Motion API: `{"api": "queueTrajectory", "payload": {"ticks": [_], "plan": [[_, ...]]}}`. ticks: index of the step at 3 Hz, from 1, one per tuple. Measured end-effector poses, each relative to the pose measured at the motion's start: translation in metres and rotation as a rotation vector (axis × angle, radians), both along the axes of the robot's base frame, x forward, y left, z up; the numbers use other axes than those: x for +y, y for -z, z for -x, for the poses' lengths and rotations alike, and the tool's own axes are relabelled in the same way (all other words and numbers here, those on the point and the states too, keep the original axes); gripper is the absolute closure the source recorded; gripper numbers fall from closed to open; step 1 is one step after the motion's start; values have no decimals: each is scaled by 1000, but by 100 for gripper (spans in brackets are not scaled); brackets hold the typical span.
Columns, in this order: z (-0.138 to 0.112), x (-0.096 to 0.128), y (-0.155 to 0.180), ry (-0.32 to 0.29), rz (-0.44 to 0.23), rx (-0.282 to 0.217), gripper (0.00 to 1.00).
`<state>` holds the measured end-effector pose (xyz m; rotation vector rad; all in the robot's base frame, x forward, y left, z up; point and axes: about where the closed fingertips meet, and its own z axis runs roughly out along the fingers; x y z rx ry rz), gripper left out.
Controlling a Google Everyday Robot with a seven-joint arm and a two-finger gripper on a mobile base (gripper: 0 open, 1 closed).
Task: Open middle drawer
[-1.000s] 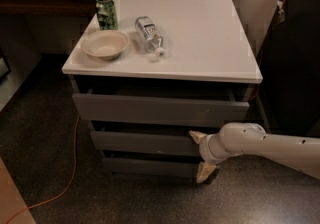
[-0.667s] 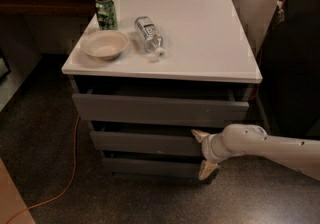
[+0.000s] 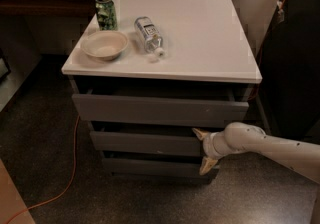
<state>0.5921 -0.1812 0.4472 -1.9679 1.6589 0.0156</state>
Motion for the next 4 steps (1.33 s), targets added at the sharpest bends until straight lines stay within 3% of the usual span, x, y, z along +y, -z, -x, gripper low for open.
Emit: {"api": "queueTrajectory", "payload": {"ticks": [2,3,4], "plan": [[-19,14,28,17,4,8,0],[-20,21,33,37,-1,8,16],[-14,25,30,50,-12,-2,40]]}}
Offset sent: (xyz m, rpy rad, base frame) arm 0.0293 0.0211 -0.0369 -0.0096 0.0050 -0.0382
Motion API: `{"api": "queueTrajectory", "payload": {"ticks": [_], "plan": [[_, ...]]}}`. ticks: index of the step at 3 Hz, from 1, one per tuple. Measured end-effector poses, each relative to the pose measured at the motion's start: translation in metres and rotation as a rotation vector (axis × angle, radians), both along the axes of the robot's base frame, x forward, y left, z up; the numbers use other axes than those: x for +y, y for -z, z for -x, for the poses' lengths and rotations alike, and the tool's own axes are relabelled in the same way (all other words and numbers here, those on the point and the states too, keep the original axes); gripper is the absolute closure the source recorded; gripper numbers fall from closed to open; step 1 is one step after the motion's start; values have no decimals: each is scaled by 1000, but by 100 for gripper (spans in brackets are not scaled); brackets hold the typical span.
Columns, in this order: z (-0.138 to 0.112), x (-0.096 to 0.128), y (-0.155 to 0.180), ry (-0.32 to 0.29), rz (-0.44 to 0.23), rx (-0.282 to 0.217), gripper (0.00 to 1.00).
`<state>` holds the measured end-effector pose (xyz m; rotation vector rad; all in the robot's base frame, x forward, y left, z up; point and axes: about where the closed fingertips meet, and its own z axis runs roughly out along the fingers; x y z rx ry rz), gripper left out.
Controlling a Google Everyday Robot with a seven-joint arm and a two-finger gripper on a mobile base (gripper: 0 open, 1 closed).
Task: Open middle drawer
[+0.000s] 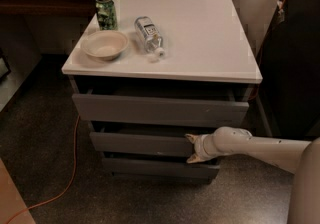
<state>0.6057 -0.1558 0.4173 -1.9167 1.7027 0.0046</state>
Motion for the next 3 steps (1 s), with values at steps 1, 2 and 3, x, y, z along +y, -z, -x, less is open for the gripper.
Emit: {"api": "queueTrajectory", "payload": {"ticks": [1,2,3], "plan": [[13,3,-6,7,-6,-11,63],[37,4,-9,17,-6,-2,94],[56,3,-4,25,-8,24,100]]}}
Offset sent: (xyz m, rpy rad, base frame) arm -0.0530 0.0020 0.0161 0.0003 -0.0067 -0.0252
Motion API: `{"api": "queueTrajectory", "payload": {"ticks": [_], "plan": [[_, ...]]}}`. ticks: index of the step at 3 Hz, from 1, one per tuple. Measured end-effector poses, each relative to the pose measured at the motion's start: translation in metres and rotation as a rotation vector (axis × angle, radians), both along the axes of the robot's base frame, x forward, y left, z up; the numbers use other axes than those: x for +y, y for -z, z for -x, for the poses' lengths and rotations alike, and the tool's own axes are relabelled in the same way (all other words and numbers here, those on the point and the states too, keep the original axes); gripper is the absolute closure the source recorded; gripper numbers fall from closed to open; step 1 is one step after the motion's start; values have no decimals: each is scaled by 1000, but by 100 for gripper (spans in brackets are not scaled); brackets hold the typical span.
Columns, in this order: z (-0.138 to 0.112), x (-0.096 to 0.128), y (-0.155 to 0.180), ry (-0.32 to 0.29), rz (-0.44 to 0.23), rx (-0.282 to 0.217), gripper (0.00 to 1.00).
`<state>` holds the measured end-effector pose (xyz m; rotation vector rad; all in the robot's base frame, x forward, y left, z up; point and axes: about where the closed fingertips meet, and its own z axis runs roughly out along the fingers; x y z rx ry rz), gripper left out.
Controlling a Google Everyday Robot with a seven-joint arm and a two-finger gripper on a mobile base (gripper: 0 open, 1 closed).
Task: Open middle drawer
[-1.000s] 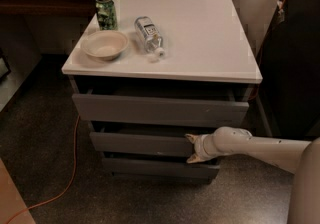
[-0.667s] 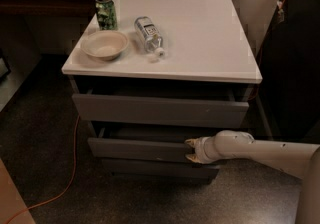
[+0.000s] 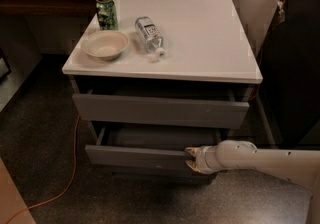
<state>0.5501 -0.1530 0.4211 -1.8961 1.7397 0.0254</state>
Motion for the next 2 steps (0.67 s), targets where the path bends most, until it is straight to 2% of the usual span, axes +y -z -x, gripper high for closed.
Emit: {"api": "queueTrajectory", "payload": {"ticks": [1,2], "plan": [[21,0,8,14,-11,36,100],[21,0,8,14,-11,36,100]]}}
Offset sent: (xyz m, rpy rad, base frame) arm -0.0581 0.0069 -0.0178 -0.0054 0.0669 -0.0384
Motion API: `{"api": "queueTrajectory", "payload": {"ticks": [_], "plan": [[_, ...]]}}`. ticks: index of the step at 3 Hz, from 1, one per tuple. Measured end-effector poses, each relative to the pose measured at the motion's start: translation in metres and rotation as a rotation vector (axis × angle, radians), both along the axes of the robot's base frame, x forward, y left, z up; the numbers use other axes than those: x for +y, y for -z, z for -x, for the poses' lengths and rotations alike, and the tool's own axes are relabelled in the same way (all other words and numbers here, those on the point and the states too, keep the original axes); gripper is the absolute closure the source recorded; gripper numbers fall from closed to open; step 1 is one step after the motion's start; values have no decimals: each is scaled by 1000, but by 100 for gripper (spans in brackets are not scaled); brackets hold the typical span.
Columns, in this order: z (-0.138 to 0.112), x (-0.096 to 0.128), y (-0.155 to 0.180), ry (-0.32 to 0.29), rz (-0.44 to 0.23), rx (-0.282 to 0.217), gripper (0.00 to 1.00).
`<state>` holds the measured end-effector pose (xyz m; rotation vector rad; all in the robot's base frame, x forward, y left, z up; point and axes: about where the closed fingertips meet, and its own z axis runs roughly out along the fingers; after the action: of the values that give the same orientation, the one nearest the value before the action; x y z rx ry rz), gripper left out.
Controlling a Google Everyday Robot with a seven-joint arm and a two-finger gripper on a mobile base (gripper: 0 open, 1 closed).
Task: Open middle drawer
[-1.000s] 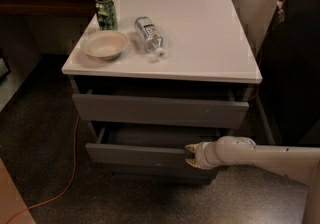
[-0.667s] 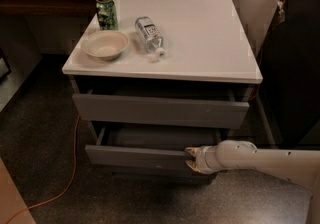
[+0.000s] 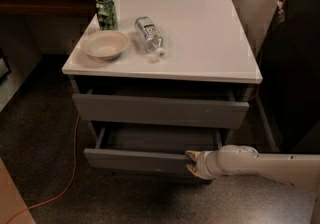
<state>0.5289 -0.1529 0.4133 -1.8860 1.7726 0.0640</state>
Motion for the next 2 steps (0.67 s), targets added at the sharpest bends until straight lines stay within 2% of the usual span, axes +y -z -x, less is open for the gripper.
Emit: {"api": "queueTrajectory", "payload": {"ticks": [2], "plan": [[0,0,0,0,0,0,100]]}}
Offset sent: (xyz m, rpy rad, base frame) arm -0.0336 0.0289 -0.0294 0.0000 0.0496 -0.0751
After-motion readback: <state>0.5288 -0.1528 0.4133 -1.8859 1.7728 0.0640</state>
